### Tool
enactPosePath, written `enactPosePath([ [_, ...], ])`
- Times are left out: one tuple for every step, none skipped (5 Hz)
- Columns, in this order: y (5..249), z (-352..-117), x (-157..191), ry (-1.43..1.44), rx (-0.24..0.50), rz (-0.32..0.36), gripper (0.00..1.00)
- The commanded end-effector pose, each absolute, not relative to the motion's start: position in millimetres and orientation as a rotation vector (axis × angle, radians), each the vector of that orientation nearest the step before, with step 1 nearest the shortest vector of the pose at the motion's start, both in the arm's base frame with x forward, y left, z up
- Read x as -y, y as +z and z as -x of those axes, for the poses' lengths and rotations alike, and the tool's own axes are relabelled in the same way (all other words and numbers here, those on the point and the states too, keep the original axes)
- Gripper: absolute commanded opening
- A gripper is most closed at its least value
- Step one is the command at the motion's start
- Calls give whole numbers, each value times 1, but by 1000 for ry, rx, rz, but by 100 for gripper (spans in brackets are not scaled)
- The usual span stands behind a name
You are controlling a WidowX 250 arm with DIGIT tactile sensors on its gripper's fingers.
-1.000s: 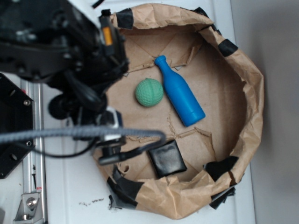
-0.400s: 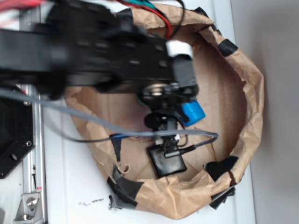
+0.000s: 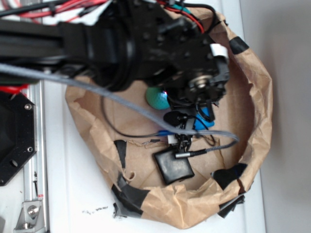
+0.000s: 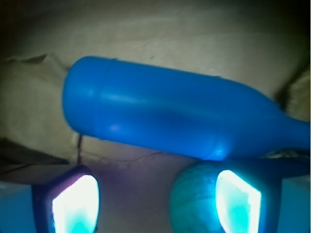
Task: Grab the green ball.
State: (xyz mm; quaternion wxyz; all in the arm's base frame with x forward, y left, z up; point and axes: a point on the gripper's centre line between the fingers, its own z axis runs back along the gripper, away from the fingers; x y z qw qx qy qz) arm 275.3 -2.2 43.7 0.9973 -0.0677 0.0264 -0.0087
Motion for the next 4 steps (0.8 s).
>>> enactPosePath([
  [83,-261,-7,-92,-74,112,100],
  [115,-255,-8,-100,29,76,100],
  [112,-252,-11,-78,74,-7,100],
  [100,-239,-35,-43,90,-84,100],
])
